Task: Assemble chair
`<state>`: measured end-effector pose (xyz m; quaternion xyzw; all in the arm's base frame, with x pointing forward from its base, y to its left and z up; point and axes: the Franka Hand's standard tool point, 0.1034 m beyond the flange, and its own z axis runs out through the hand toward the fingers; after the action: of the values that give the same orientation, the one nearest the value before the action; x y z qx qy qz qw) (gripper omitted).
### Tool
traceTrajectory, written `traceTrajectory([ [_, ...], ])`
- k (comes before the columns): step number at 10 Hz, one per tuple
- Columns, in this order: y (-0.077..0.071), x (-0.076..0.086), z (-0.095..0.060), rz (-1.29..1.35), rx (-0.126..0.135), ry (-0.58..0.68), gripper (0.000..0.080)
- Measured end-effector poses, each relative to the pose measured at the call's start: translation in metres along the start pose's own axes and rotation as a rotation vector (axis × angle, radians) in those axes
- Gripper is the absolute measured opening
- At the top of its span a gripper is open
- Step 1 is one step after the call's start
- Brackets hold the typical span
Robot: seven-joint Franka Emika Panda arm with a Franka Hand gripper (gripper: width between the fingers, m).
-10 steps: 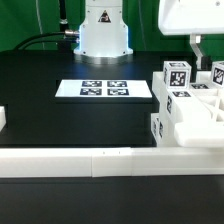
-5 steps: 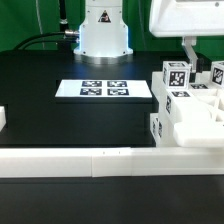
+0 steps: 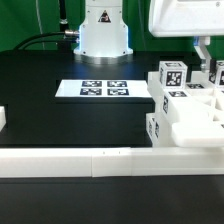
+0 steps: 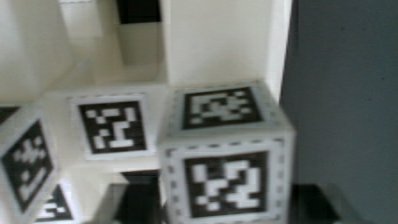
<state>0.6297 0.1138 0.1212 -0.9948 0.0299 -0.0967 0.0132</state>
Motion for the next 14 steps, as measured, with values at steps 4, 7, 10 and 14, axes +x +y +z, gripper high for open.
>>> traceTrajectory([
  [4,0.006,0.002,-0.001,0.239,-0.001,0.005,0.0281],
  [7,0.018,0.002,-0.001,0.514,-0.02,0.011,0.0282],
  [10,0.023,0.003,-0.001,0.639,-0.023,0.015,0.0284],
  [14,0.024,0.012,-0.027,0.606,-0.004,0.015,0.0636],
])
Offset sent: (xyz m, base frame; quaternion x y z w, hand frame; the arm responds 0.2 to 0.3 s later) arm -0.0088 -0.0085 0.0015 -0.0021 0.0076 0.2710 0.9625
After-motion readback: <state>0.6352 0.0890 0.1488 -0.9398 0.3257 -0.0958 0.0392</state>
